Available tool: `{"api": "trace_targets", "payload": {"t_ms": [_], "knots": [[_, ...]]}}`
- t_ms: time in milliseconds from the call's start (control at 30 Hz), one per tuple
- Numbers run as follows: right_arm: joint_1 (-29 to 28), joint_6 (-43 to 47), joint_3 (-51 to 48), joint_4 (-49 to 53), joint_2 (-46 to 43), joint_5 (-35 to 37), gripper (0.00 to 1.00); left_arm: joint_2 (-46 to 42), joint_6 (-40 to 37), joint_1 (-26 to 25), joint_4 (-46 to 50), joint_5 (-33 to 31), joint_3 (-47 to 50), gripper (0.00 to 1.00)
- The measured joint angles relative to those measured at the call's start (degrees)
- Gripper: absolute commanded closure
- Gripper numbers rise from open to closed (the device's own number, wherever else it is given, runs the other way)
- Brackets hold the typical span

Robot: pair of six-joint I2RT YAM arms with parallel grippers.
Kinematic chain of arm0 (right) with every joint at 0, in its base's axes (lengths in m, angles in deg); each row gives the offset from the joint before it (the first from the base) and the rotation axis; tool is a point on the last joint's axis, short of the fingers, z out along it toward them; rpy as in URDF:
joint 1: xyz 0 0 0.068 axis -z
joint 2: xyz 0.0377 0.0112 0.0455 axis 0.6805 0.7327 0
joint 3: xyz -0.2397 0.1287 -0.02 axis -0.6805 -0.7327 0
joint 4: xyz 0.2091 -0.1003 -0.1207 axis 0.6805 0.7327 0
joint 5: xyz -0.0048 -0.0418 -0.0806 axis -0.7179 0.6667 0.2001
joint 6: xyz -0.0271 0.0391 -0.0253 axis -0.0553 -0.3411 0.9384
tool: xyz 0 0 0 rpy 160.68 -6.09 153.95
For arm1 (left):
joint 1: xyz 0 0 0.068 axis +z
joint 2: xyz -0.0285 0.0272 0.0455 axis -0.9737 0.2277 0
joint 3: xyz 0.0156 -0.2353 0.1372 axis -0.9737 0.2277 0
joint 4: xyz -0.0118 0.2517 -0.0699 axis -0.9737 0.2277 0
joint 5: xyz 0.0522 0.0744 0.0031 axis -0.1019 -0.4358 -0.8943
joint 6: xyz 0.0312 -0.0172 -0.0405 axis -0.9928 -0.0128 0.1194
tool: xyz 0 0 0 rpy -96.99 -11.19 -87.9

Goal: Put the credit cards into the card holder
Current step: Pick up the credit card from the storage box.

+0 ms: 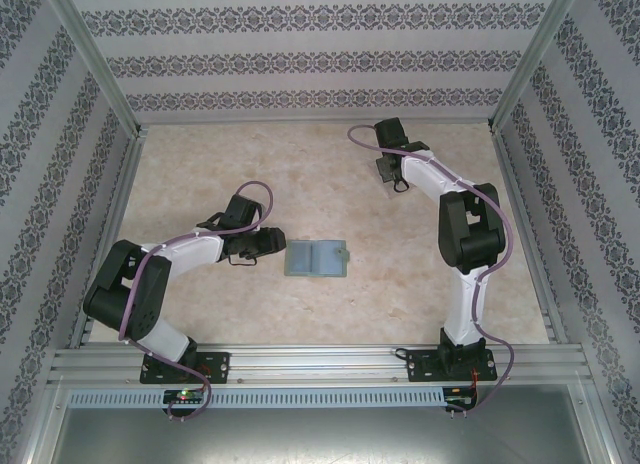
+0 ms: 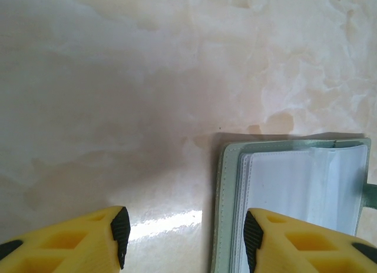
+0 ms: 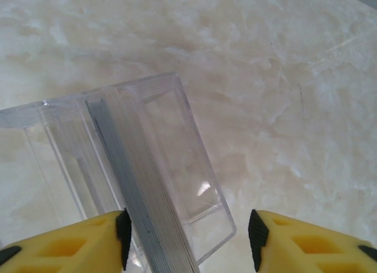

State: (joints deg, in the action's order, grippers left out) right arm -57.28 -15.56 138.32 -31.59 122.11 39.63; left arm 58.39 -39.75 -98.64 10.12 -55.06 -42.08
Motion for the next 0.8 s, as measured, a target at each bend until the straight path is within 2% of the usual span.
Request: {"api": "trace_targets", "payload": {"t_ms": [567,800], "knots": [[-0.5,1.4,0.0,0.0,-0.5,-0.5,0.91,0.1,0.0,0.0,0.0,0.4,0.0,0.44],[-0.9,1.5,0.0,0.0,-0.9,-0.9,1.0,0.1,0.0,0.0,0.0,0.7,0.0,0.44]]}}
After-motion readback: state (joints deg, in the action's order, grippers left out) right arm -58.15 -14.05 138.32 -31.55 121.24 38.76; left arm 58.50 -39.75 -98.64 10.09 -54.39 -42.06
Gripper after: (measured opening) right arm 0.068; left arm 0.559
